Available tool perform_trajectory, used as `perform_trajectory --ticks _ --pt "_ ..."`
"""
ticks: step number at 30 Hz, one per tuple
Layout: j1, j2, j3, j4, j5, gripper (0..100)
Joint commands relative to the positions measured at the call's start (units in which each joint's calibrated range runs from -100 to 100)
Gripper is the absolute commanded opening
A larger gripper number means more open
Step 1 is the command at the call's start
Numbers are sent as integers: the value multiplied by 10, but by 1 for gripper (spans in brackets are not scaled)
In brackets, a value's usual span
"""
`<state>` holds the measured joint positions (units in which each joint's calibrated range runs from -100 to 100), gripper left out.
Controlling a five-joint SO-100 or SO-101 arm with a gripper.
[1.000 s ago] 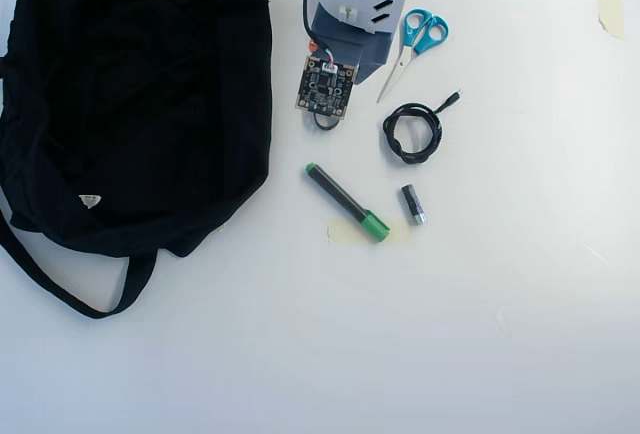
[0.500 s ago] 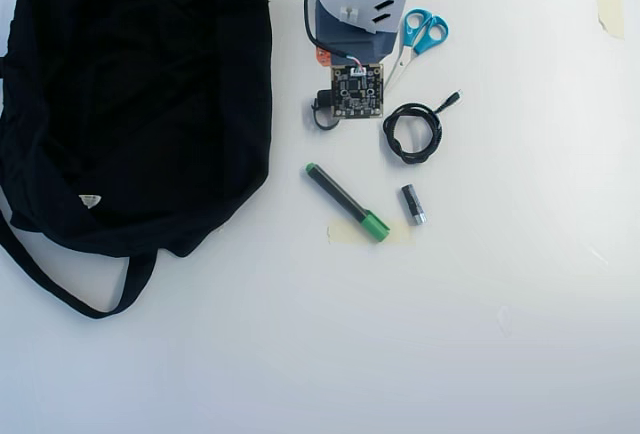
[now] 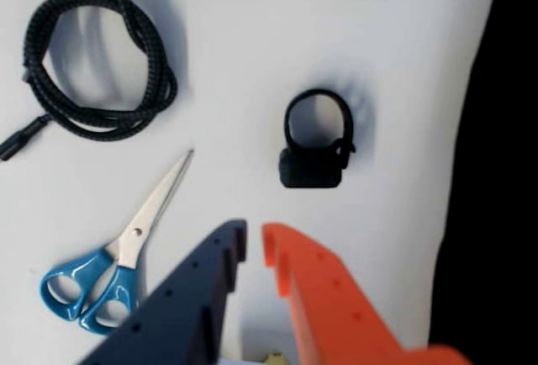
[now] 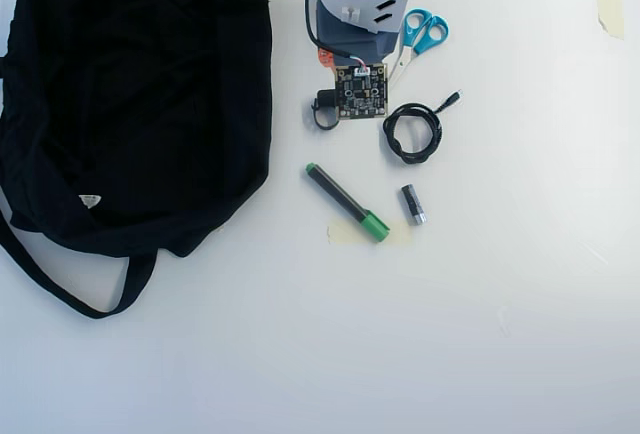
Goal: Put the bike light into the black bag
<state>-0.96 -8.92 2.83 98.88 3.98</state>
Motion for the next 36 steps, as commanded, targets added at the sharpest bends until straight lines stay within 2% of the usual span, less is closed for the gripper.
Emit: perform_trajectory --ticks 1,15,20,27,36 --pt "-8 -11 -21 -3 3 2" --pt "-4 -6 -12 -3 8 2" --pt "3 -5 -12 -3 86 2" --pt "48 -5 20 -6 151 3" --pt "81 -5 83 -96 200 3"
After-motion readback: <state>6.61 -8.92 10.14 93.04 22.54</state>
